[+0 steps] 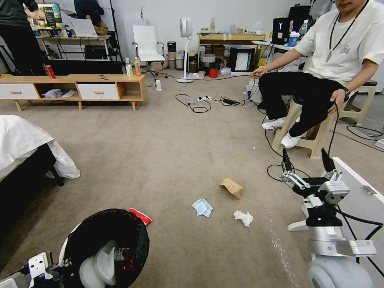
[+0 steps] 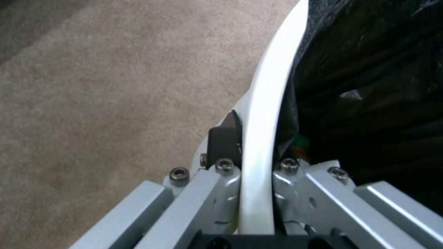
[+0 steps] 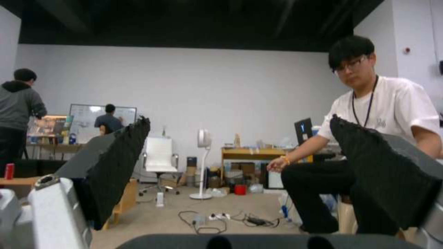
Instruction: Pick up the trash bin and place the garbage on the floor into it.
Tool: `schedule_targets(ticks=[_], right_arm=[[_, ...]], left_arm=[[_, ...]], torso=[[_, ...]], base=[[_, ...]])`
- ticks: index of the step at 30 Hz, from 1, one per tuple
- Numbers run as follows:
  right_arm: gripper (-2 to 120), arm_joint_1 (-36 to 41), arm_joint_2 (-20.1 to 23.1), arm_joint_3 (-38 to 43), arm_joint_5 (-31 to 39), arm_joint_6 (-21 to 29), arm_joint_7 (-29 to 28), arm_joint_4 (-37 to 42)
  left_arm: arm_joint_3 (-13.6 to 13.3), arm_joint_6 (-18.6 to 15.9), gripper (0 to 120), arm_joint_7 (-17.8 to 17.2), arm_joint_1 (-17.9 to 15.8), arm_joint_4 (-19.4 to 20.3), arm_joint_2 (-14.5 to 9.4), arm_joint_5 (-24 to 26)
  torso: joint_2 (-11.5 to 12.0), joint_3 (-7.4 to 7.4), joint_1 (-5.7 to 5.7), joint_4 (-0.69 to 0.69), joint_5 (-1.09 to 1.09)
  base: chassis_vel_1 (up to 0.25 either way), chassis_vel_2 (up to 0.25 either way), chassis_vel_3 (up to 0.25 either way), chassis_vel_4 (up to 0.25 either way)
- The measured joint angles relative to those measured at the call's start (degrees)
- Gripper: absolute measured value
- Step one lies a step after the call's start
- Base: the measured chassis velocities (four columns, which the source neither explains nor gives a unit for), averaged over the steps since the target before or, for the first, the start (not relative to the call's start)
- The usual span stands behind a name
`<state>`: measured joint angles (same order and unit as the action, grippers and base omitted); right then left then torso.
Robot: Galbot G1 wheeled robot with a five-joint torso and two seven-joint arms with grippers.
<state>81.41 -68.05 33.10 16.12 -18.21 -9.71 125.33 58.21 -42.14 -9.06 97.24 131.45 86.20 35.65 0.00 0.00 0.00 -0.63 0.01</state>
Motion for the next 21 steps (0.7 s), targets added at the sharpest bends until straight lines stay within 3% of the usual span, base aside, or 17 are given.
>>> schedule_targets(ticks=[21], right_arm=[[97,-0.54,-0.59,-1.12,0.0,-0.02,-0.08,-1.09]], left_arm=[[-0.28,0.0,2,1.1,-0.47,-0.55,0.09,-0.61]], torso=[[0.0,0.0,0.0,-0.01,0.0]], base=[[0.019,0.021,0.018,0.02]])
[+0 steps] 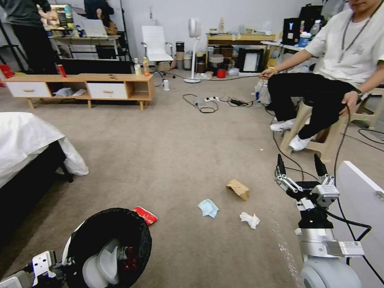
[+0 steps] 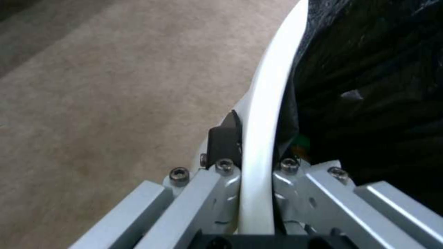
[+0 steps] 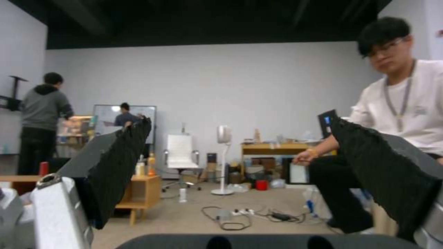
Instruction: Pick up the trash bin and place the garbage on the floor into it.
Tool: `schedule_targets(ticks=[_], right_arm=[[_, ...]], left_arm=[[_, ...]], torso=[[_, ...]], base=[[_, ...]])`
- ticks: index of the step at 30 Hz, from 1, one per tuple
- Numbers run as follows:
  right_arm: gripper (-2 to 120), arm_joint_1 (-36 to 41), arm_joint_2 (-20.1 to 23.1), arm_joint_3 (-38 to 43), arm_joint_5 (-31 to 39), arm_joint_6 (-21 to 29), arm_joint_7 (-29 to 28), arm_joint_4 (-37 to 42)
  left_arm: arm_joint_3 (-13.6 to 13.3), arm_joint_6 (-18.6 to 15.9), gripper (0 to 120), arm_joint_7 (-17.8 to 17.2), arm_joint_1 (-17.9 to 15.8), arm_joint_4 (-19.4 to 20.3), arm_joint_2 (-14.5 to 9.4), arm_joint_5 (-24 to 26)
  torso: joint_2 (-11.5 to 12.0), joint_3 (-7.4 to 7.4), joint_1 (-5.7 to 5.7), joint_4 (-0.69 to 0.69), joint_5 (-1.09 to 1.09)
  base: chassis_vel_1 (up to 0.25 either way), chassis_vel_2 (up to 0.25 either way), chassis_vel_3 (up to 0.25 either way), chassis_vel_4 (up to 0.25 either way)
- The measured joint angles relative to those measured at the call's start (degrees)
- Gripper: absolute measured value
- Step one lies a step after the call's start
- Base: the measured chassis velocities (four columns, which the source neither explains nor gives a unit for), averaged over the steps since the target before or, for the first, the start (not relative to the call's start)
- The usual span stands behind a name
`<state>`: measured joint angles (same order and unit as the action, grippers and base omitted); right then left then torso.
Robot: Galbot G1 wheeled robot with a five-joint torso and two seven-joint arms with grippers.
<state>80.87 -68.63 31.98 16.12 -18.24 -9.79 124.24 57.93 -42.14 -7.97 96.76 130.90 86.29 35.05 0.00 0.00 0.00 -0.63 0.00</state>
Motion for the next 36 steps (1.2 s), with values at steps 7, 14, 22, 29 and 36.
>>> schedule_targets(ticks=[7,14,22,29,36], right_arm=[[97,-0.12,0.11,-0.01,0.04,0.03,-0.02,-0.2],[97,-0.1,0.19,0.05,0.06,0.07,-0.03,-0.33],[98,0.04,0.39,0.38,0.08,0.12,-0.01,-0.21],[100,0.44,0.31,0.57,-0.01,0.14,0.11,-0.02],[100,0.59,0.37,1.36,-0.22,0.21,0.72,-0.05]], left_arm=[[-0.05,0.0,2,0.03,-0.05,-0.08,0.07,-0.14],[-0.24,0.0,2,0.11,0.06,-0.2,0.2,-0.66],[-0.37,0.27,2,0.17,0.37,-0.2,0.26,-1.08],[-0.63,0.62,2,0.19,0.53,-0.15,0.31,-1.68],[0.17,0.65,2,0.17,0.49,-0.03,0.18,-1.55]], torso=[[0.0,0.0,0.0,0.01,0.0],[0.0,0.0,0.0,0.01,0.0],[0.0,0.0,0.0,0.0,0.0],[0.0,0.0,0.0,0.0,0.0],[0.0,0.0,0.0,0.0,0.0]], base=[[0.092,0.074,0.082,0.085],[0.018,0.011,0.018,0.018],[0.0,0.0,0.0,0.0],[0.0,0.0,0.0,0.0],[0.0,0.0,0.0,0.0]])
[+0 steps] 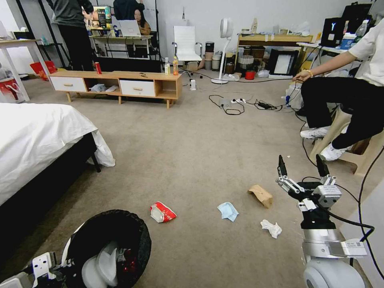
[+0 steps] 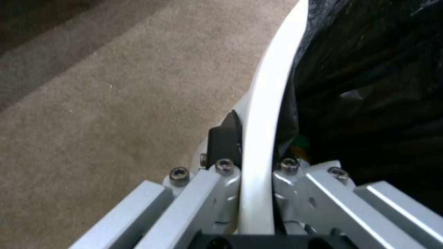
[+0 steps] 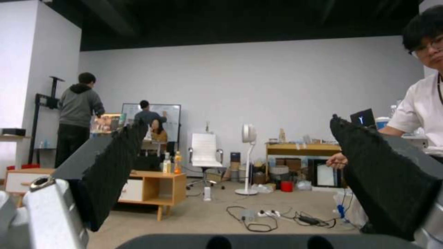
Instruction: Pick up the trash bin and place the garbage on the floor into it.
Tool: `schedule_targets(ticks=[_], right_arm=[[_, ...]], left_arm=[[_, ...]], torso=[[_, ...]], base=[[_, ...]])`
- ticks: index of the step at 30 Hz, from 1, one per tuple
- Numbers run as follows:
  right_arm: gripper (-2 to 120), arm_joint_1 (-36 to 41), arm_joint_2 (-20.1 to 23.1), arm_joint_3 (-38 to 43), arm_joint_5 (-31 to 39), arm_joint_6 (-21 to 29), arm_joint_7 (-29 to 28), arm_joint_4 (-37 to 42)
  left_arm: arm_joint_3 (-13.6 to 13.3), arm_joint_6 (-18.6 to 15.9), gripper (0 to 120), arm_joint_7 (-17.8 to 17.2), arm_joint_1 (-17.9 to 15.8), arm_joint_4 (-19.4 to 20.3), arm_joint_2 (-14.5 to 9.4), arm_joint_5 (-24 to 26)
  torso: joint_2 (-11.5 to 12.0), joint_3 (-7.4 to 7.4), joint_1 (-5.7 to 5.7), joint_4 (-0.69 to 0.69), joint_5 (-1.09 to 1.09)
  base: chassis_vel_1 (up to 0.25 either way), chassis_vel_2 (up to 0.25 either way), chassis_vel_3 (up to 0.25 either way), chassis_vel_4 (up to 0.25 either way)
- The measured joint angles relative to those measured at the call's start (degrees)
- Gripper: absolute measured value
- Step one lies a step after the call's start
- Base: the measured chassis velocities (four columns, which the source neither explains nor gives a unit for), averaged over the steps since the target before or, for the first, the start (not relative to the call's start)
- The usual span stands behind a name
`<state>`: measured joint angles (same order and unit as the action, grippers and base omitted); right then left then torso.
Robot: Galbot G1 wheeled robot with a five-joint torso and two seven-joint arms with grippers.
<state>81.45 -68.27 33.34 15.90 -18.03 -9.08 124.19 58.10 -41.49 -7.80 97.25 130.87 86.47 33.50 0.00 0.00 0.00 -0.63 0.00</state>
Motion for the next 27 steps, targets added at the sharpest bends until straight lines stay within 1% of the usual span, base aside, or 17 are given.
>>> schedule_targets(ticks=[12,18,23,24,27], right_arm=[[100,0.13,-0.23,0.08,-0.06,-0.59,0.54,-0.58],[100,0.12,-0.27,0.07,-0.09,-0.78,0.68,-0.83],[100,-0.01,-0.38,-0.09,-0.18,-1.02,0.83,-1.18],[100,-0.07,-0.44,-0.22,-0.21,-1.09,0.86,-1.35],[100,-0.17,-0.46,-0.37,-0.3,-1.25,0.92,-1.58]], left_arm=[[0.92,-0.04,2,-0.07,-0.07,-0.31,-0.05,0.17],[1.02,-0.07,2,-0.13,-0.28,-0.52,-0.03,0.23],[1.45,-0.08,2,-0.17,-0.34,-0.71,-0.03,0.42],[1.6,-0.08,2,-0.19,-0.36,-0.82,-0.04,0.51],[1.71,-0.09,2,-0.18,-0.41,-0.9,-0.04,0.61]], torso=[[0.0,0.0,0.0,0.01,0.0],[0.0,-0.01,-0.01,-0.01,0.0],[0.0,0.0,0.0,0.01,-0.02],[0.0,0.01,0.0,0.01,0.01],[0.0,0.01,0.0,-0.01,0.0]], base=[[-0.008,0.01,0.009,-0.005],[-0.125,0.125,0.138,-0.135],[-0.184,0.198,0.211,-0.188],[-0.211,0.2,0.222,-0.188],[-0.191,0.197,0.169,-0.183]])
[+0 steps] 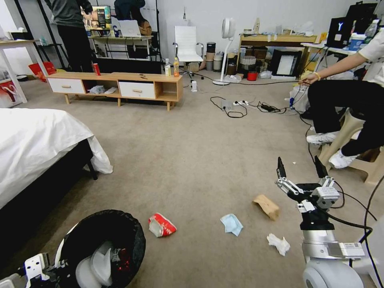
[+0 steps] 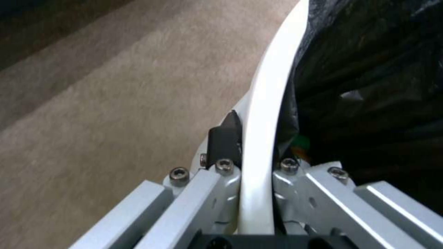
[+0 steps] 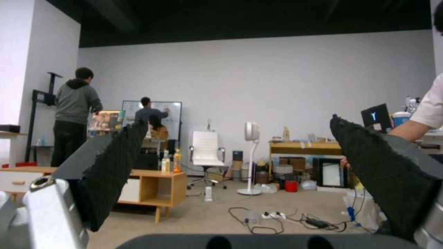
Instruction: Pick up the trash bin and place the garbage on the floor into it.
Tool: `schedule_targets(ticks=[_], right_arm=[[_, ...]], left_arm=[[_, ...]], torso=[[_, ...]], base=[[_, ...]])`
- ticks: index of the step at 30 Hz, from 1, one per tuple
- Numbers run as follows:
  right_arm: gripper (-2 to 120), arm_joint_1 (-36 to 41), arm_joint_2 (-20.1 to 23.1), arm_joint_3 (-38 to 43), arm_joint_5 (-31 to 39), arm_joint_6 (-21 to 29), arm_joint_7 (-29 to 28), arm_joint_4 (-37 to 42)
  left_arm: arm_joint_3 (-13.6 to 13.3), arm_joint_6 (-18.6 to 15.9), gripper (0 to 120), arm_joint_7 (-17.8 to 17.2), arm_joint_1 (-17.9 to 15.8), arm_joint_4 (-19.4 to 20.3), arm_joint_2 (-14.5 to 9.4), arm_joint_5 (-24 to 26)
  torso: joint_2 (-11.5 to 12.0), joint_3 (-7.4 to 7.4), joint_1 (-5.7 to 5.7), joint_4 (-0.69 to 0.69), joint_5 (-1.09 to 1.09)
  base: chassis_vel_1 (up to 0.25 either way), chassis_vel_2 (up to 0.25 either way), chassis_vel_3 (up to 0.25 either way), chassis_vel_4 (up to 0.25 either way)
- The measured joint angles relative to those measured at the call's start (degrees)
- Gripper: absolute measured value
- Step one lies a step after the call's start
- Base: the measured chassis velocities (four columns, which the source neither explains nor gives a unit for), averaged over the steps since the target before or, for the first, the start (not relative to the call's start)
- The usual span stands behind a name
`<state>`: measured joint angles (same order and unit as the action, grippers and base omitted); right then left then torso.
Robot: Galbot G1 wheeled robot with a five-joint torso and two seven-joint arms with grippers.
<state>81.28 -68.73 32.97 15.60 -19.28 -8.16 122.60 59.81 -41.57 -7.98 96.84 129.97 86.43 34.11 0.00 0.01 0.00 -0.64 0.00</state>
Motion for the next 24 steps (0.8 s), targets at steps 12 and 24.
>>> schedule_targets(ticks=[12,24], right_arm=[[100,-0.01,0.09,-0.33,0.33,-0.4,0.63,-0.11],[100,0.06,0.34,-0.18,0.42,-0.49,0.75,-0.11]], left_arm=[[0.0,0.0,2,-0.01,-0.15,-0.19,0.12,0.02],[0.39,0.0,2,-0.01,-0.15,-0.24,0.26,-0.06]], torso=[[0.0,-0.01,0.0,0.01,0.0],[0.0,-0.01,0.0,0.01,0.0]], base=[[-0.066,0.078,0.069,-0.069],[0.0,0.0,0.0,0.0]])
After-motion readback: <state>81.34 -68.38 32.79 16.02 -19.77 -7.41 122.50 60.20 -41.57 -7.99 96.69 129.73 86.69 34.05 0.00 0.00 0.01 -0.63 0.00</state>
